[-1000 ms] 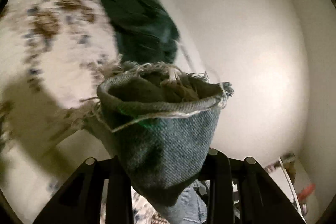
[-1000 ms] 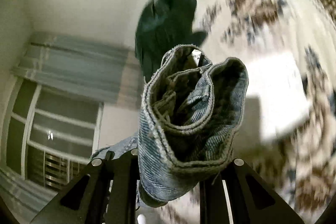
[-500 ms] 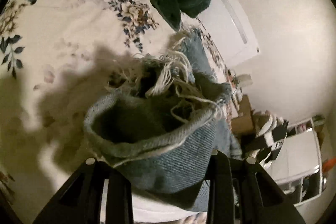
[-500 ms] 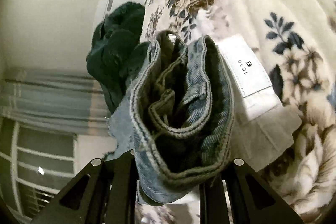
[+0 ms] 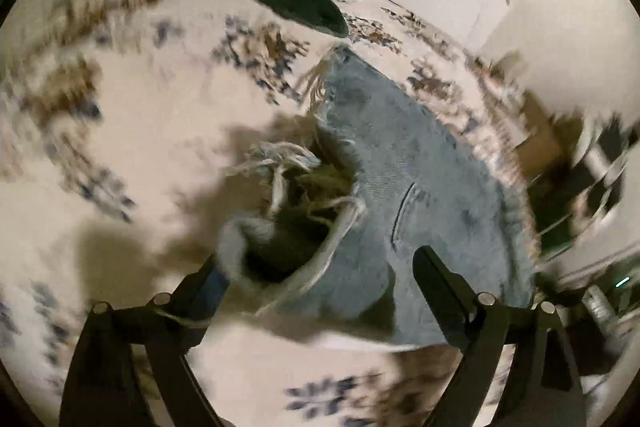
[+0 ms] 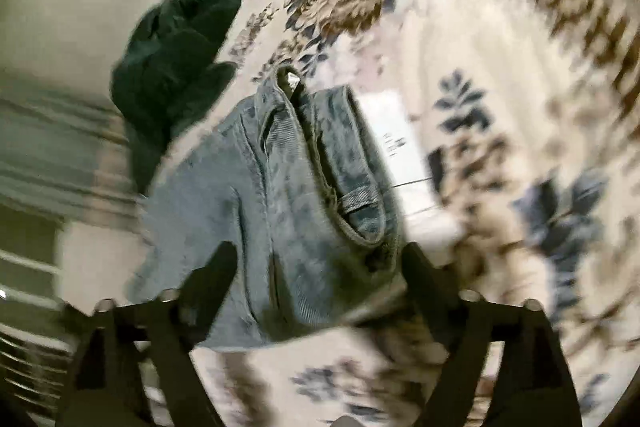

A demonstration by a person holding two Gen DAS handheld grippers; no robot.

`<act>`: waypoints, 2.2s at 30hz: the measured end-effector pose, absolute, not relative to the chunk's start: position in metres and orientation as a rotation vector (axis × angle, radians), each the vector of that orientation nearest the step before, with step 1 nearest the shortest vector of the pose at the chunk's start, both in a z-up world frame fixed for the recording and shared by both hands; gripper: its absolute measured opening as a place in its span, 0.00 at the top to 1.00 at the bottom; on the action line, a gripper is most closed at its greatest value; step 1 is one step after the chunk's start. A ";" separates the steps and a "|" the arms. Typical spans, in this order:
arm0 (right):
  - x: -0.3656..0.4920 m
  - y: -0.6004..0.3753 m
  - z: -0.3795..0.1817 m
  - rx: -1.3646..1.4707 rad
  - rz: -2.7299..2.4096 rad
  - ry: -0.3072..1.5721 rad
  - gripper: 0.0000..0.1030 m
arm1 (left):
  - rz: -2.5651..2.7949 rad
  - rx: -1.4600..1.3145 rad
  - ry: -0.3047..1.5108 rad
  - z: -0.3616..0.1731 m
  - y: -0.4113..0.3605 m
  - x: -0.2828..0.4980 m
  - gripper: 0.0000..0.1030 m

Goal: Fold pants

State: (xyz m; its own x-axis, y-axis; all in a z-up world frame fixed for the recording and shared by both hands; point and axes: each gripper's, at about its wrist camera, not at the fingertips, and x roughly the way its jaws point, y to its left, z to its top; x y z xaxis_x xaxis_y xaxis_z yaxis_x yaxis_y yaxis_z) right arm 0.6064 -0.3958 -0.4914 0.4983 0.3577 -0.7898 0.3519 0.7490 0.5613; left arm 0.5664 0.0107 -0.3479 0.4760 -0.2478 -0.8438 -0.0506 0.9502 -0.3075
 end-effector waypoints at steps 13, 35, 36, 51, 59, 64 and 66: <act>0.519 -0.314 -0.360 0.127 -0.251 1.009 0.00 | -0.033 0.063 1.014 -0.262 -0.028 0.501 0.12; 0.242 -0.279 -0.061 0.024 -0.149 0.721 0.00 | 0.005 0.032 0.778 -0.029 -0.047 0.260 0.12; 0.231 -0.277 -0.053 0.022 -0.140 0.715 0.00 | 0.008 0.028 0.775 -0.025 -0.047 0.251 0.12; 0.130 -0.262 0.015 0.024 -0.121 0.682 0.00 | 0.015 -0.002 0.703 0.014 -0.033 0.183 0.01; 0.129 -0.252 0.020 0.020 -0.124 0.688 0.00 | 0.018 0.026 0.710 0.012 -0.029 0.172 0.01; 0.130 -0.248 0.022 0.023 -0.123 0.686 0.00 | 0.019 0.032 0.706 0.013 -0.027 0.171 0.01; 0.129 -0.246 0.021 0.028 -0.121 0.689 0.00 | 0.017 0.032 0.703 0.015 -0.025 0.170 0.01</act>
State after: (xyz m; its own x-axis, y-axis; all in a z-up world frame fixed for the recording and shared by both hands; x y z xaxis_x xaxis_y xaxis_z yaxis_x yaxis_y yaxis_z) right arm 0.1286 -0.2457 0.0214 0.7649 -0.1017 -0.6360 0.1204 0.9926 -0.0139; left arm 0.1703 -0.0246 0.0146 0.7631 0.0265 -0.6458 -0.0052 0.9994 0.0349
